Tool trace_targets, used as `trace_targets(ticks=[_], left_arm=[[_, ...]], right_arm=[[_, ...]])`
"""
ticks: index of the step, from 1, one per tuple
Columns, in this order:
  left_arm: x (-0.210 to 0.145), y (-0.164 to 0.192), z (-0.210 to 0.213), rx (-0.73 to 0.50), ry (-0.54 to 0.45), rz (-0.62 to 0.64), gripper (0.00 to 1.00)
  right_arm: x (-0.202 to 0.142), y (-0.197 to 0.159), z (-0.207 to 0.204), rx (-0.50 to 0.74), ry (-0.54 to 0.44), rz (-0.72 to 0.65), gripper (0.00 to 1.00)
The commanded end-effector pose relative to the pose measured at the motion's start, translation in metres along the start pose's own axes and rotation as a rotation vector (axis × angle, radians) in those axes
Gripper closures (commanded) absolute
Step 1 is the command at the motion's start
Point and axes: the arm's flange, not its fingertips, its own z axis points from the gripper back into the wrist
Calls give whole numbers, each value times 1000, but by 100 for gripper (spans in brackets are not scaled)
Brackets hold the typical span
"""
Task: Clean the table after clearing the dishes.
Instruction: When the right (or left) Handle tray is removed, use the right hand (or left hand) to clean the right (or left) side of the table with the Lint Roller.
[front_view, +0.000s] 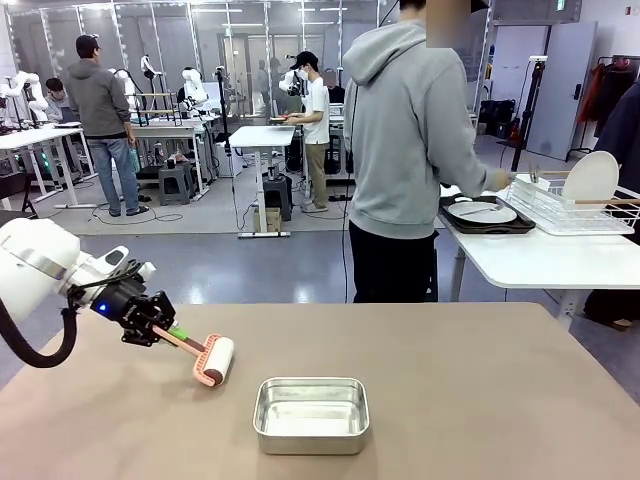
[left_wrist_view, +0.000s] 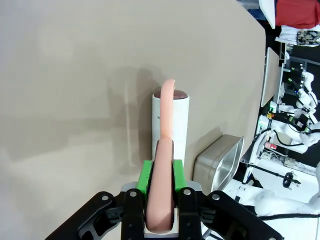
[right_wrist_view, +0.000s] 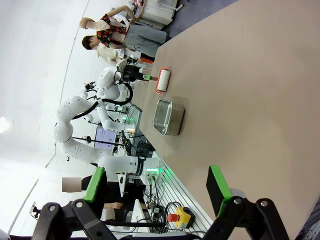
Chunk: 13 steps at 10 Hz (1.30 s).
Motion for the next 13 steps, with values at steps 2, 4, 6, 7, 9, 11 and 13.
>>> trace_targets(ticks=[2, 4, 6, 7, 9, 11, 13], left_arm=[[-6, 54, 25, 44, 8, -24, 79], [-17, 84, 64, 77, 40, -51, 79], [-25, 112, 103, 117, 11, -48, 79], [-27, 124, 116, 165, 16, -51, 79], [-28, 140, 129, 228, 11, -23, 79], [-34, 139, 147, 307, 13, 9, 79], [-43, 127, 166, 393, 20, 30, 79]], right_arm=[[-1, 2, -1, 7, 3, 17, 0], [-1, 2, -1, 7, 3, 17, 0], [-1, 2, -1, 7, 3, 17, 0], [-1, 2, -1, 7, 3, 17, 0], [-1, 2, -1, 7, 3, 17, 0], [-1, 2, -1, 7, 3, 17, 0], [-1, 2, -1, 7, 3, 17, 0]])
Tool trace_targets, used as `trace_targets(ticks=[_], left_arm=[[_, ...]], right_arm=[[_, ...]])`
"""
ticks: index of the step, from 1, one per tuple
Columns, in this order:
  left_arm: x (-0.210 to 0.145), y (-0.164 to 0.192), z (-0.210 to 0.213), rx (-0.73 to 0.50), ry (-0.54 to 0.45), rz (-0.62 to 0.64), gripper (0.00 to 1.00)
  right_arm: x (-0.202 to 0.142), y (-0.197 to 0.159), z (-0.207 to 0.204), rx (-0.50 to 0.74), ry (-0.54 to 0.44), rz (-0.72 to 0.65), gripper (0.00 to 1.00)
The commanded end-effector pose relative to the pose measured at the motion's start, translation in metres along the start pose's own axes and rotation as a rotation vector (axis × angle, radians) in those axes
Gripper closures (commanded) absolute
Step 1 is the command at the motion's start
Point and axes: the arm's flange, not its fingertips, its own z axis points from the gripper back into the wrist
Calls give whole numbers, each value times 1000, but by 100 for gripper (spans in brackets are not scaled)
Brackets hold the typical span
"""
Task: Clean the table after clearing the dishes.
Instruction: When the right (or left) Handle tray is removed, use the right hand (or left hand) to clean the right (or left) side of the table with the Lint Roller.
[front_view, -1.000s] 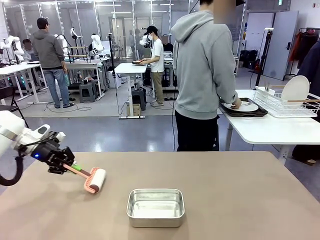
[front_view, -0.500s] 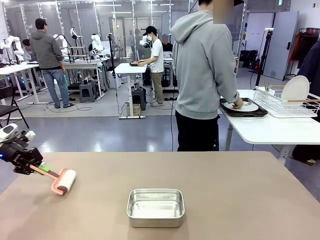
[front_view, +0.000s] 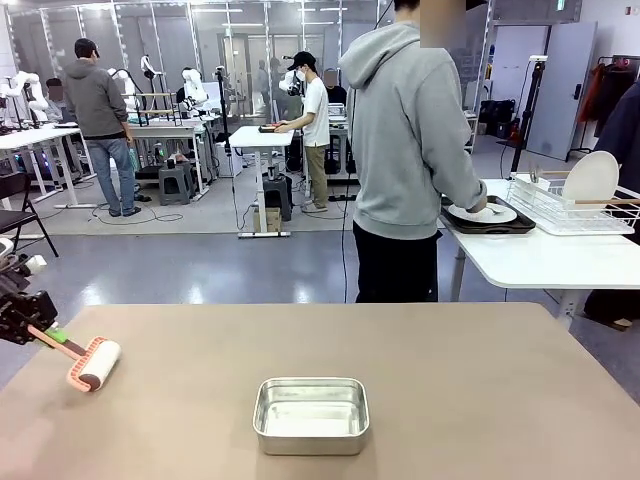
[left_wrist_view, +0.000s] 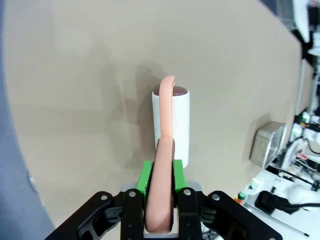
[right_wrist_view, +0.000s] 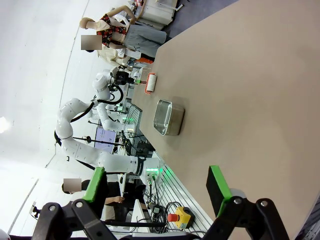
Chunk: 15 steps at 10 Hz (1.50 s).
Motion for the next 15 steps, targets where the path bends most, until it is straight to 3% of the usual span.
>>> trace_targets(ticks=[1, 5, 7, 11, 14, 15], left_arm=[[-22, 15, -2, 203, 50, 32, 79], [-37, -33, 29, 361, 37, 84, 79], [-43, -68, 44, 380, 21, 80, 79], [-53, -178, 71, 586, 1, 32, 79], [-49, -205, 63, 650, -34, 55, 79], [-51, -204, 71, 607, -26, 16, 79]], right_arm=[[-1, 2, -1, 7, 3, 17, 0], [-1, 2, -1, 7, 3, 17, 0], [-1, 2, -1, 7, 3, 17, 0], [-1, 2, -1, 7, 3, 17, 0], [-1, 2, -1, 7, 3, 17, 0], [-1, 2, -1, 7, 3, 17, 0]])
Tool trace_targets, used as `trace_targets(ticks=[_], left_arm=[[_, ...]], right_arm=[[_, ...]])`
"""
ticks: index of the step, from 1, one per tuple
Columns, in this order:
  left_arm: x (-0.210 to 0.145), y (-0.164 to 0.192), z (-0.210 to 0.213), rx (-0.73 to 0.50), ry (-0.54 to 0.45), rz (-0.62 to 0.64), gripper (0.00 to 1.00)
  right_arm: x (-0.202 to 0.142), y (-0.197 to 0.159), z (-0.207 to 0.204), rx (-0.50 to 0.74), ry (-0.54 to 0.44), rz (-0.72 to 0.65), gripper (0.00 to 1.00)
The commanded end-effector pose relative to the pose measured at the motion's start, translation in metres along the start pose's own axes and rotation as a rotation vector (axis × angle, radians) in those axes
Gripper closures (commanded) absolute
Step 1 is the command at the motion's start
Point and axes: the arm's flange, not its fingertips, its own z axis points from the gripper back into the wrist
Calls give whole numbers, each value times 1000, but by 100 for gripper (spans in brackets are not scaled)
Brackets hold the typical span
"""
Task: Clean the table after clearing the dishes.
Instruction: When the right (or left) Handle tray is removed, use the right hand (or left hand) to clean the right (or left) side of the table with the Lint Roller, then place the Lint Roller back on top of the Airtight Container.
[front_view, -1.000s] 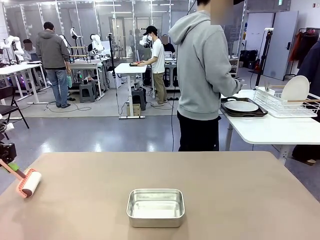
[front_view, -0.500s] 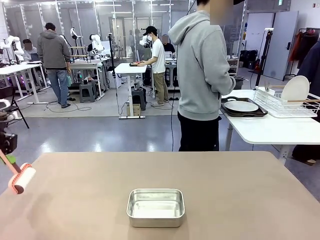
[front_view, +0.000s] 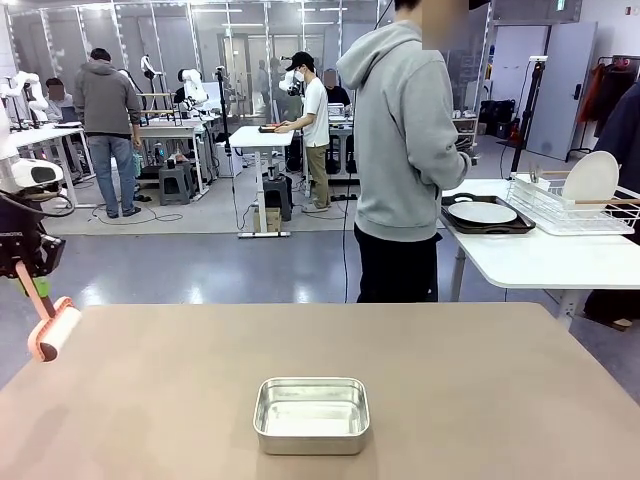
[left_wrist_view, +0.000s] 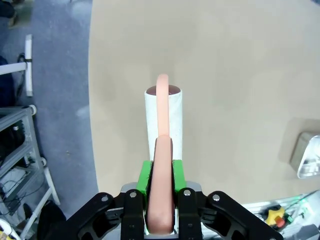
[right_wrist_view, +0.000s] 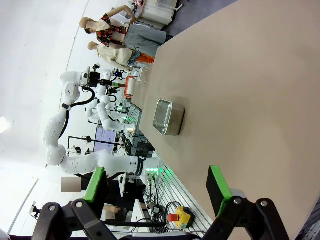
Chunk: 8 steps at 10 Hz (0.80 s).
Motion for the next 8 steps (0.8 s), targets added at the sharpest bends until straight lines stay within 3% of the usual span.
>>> trace_targets(ticks=[1, 8], left_arm=[[-1, 10, 1, -17, -2, -4, 79], [-1, 10, 1, -17, -2, -4, 79]], right_arm=[[-1, 2, 0, 7, 2, 17, 0], [-1, 2, 0, 7, 2, 17, 0]])
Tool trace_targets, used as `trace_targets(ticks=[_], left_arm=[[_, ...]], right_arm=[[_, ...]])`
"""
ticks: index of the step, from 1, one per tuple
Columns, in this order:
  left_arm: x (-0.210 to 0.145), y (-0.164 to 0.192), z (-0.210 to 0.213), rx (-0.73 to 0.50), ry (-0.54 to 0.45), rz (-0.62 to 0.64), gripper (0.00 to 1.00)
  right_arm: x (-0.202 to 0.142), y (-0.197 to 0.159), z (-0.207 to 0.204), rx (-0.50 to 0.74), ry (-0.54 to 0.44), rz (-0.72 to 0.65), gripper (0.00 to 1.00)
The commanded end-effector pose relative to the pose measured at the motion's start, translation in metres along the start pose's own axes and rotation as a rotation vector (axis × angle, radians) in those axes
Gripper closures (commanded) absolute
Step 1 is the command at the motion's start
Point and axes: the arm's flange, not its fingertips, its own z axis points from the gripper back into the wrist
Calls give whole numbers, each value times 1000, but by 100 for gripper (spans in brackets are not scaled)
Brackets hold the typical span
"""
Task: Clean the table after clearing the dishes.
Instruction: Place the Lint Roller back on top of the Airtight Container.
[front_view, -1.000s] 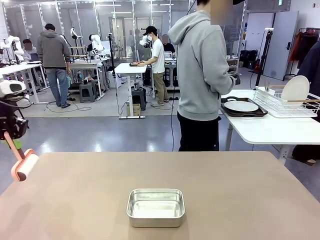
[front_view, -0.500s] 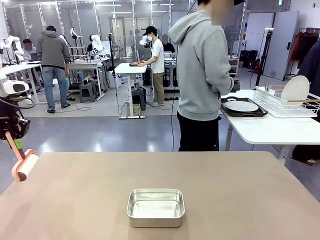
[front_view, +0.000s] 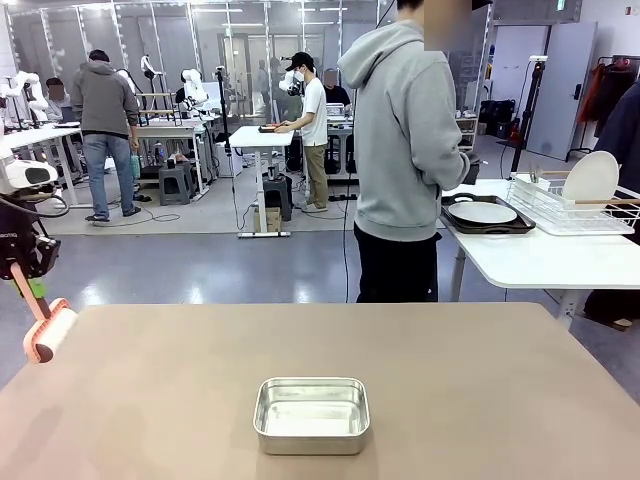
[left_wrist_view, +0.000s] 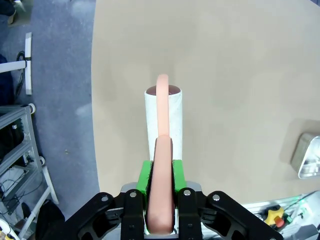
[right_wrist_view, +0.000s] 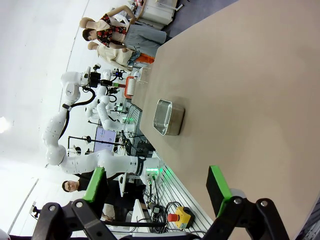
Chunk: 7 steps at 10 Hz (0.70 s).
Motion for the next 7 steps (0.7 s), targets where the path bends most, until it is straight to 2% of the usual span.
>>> trace_targets(ticks=[1, 5, 6, 7], left_arm=[[-1, 2, 2, -11, -4, -14, 79], [0, 0, 0, 0, 0, 0, 79], [8, -20, 13, 22, -35, -124, 79], [16, -63, 27, 25, -60, -344, 79]], right_arm=[[-1, 2, 0, 7, 2, 17, 0], [-1, 2, 0, 7, 2, 17, 0], [-1, 2, 0, 7, 2, 17, 0], [-1, 2, 0, 7, 2, 17, 0]])
